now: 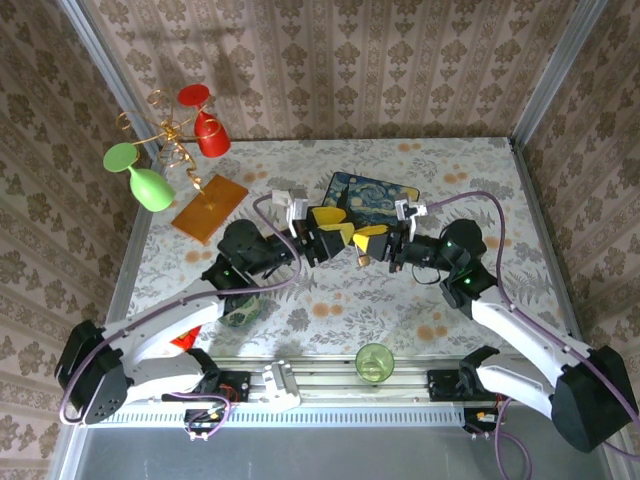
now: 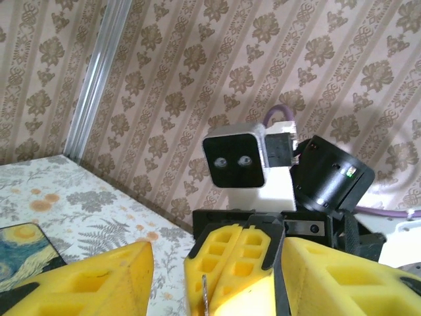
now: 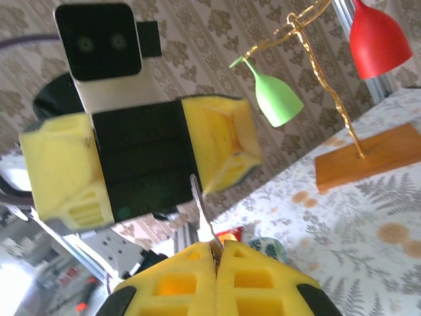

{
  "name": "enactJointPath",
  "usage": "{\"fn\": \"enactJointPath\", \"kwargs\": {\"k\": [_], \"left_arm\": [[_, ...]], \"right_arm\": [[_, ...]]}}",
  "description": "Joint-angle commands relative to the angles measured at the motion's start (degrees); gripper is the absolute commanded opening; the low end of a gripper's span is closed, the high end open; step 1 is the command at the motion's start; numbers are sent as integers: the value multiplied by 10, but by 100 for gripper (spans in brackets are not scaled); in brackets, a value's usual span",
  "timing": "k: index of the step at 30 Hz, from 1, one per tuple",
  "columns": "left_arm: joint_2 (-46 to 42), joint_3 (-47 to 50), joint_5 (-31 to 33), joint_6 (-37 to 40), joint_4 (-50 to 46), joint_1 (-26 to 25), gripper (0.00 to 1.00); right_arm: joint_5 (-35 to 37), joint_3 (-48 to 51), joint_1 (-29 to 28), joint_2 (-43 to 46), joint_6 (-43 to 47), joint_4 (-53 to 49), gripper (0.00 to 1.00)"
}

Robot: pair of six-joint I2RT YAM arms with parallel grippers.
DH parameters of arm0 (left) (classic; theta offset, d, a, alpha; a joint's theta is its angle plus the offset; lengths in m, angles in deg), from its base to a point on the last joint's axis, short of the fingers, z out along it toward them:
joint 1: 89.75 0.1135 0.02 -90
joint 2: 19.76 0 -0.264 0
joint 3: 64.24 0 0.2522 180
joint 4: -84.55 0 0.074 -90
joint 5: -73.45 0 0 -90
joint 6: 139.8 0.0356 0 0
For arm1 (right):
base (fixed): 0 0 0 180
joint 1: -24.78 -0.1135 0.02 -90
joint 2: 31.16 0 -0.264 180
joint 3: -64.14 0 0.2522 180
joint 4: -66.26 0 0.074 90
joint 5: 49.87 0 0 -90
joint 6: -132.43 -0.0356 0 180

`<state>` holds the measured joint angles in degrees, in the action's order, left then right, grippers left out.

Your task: Unlock a padlock with a key

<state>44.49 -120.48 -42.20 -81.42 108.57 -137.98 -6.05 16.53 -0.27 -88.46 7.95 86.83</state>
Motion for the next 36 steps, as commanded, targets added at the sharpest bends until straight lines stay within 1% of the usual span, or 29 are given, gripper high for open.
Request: {"fn": "enactJointPath", "kwargs": {"k": [1,5,8,10,11,13,14,15,19,20,21,23,25,28,33,36], "left_arm": [[-18,-30,-1,34,-70,6,53],[-12,-49,-13,56,-120,7,51],[-1,-51,-22,53,-115,6,50],[0,-47,-7,50,-114,8,50],[2,-47,9,47,-125,10,49],[13,-55,21,39,-149,21,50],[23,-61,33,28,-167,28,54],[36,-65,49,14,-187,34,61],[103,-60,44,-39,-190,57,70],[121,-59,42,-51,-188,59,81],[139,-58,34,-58,-178,60,99],[163,-53,36,-71,-159,57,100],[177,-48,54,-71,-144,46,100],[201,-68,56,-59,-173,36,100],[269,-67,50,-113,-139,34,99],[299,-68,70,-126,-132,25,97]], "right_arm": [[21,-28,-3,33,84,-128,0],[29,-29,-3,42,99,-163,0],[36,-27,-3,40,100,-170,0],[68,-30,-3,36,105,-197,0],[89,-33,-3,32,108,-218,0],[112,-38,-1,17,112,-254,0],[125,-43,-1,5,115,-276,0],[139,-47,-1,-7,119,-298,0],[191,-55,1,-46,126,-368,0],[202,-55,3,-53,124,-380,0],[210,-54,4,-59,123,-389,0],[222,-49,5,-63,120,-399,0],[234,-45,11,-64,118,-411,0],[248,-35,28,-61,109,-432,0],[273,-9,66,-50,91,-447,0],[263,7,74,-40,84,-438,0]]}}
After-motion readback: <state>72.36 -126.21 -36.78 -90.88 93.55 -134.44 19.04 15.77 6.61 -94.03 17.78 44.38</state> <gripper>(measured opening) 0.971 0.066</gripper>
